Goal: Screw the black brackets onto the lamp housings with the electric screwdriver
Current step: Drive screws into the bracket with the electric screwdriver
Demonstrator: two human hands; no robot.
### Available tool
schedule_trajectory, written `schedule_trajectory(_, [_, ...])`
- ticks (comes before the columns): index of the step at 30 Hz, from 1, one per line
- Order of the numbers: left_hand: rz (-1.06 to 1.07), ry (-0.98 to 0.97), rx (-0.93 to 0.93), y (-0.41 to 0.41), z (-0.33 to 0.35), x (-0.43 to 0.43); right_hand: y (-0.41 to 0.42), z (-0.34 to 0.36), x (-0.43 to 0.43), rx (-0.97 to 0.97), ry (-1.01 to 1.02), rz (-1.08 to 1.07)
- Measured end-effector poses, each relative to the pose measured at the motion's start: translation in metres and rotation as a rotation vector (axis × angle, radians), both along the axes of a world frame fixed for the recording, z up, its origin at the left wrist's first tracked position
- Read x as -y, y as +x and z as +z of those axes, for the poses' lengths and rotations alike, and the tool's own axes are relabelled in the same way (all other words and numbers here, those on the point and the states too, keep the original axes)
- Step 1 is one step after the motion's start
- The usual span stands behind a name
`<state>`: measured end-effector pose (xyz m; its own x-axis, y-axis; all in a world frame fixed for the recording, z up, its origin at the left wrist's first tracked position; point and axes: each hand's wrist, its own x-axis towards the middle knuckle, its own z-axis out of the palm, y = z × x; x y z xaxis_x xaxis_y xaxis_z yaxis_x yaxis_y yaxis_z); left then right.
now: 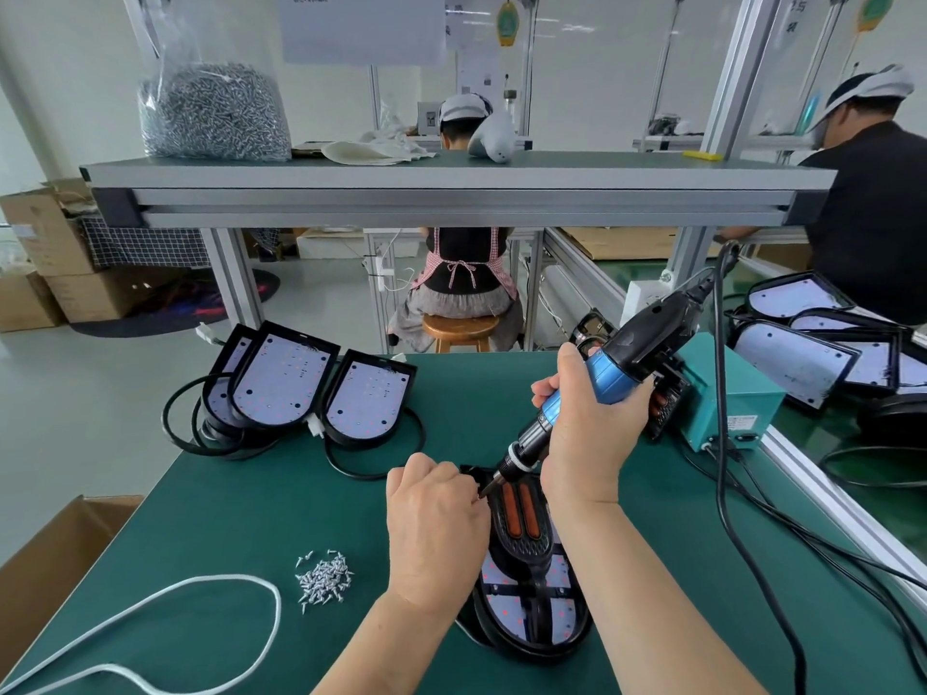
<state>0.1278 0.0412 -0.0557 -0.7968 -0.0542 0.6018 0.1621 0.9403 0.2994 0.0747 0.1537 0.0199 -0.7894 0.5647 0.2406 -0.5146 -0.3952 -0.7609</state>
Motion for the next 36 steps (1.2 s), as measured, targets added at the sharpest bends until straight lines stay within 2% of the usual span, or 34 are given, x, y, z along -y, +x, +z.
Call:
schedule_trajectory(3, [0.038,0.071,0.042,0.0,-0.005,0.002,-0.004,0.001,-0.002,-0.005,-0.009,0.001])
schedule_trajectory(4, [0.063,0.112,0.115,-0.001,-0.006,0.003,-0.006,0.001,-0.003,-0.005,-0.007,0.001])
schedule_trajectory(8, [0.05,0.488,0.489,-0.008,-0.012,0.004,-0.018,0.003,-0.004,0.001,0.024,0.008])
schedule_trajectory(12, [0.049,0.604,0.659,-0.015,-0.017,0.002,-0.029,0.003,0.001,0.016,0.089,0.019])
schedule_trajectory(20, [0.068,0.638,0.69,-0.013,-0.022,0.002,-0.042,-0.011,0.013,0.051,0.179,0.051])
schedule_trajectory(36, [0.037,0.652,0.703,-0.01,-0.015,0.002,-0.043,-0.016,0.015,0.055,0.226,0.077])
